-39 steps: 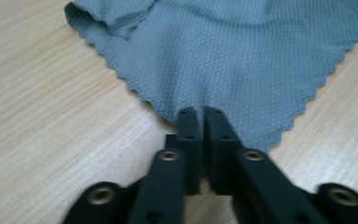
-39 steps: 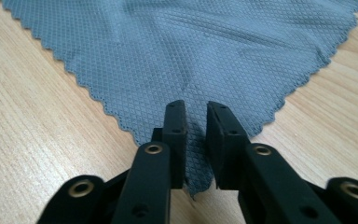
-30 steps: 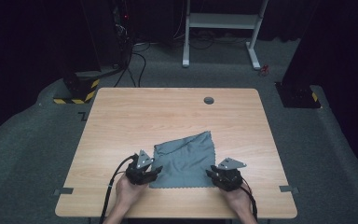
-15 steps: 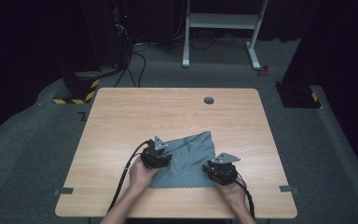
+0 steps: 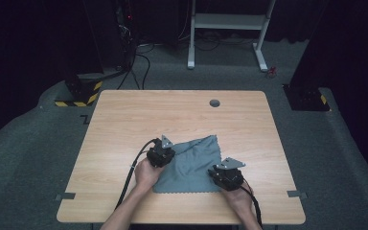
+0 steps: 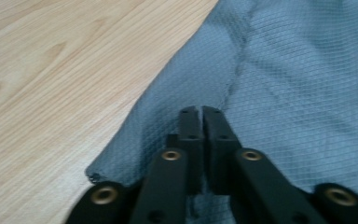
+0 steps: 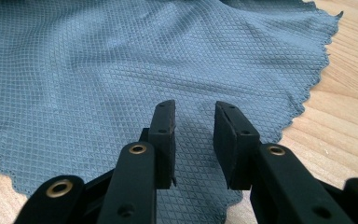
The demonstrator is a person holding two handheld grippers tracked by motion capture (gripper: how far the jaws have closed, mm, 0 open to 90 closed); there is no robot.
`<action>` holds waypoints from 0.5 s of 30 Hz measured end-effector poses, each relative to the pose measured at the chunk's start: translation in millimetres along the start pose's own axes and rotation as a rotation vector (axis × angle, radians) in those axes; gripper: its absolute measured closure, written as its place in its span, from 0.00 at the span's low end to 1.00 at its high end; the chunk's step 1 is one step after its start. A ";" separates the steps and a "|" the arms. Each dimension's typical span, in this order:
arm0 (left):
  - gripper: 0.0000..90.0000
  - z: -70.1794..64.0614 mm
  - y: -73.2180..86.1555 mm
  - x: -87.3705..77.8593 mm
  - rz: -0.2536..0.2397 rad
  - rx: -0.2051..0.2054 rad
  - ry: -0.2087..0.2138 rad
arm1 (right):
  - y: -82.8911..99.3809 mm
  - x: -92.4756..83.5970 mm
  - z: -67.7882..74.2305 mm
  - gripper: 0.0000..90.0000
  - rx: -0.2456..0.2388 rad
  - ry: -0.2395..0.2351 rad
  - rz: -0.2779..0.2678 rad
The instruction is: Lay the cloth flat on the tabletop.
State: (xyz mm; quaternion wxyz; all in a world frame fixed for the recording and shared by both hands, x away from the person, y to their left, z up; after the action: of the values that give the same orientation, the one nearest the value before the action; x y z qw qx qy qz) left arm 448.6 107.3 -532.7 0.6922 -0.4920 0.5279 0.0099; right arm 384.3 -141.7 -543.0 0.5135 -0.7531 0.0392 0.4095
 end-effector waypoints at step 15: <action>1.00 39.8 -30.5 -11.3 -0.096 -0.133 -0.003 | 0.0 -0.1 0.1 0.77 0.004 -0.001 0.002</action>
State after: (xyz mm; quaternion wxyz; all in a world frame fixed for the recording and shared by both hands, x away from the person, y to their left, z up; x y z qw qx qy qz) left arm 488.6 124.8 -505.6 0.6585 -0.5617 0.5006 0.0124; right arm 384.2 -141.7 -543.0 0.5145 -0.7519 0.0404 0.4102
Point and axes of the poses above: each handheld gripper's, and its own axes: x roughly forward along the jaws, y roughly out of its underside, z roughly to its left, the point moved 3 cm from there along x, roughly forward along the jaws, and after that the axes turned 9 degrees about y, right-handed, at the moved point
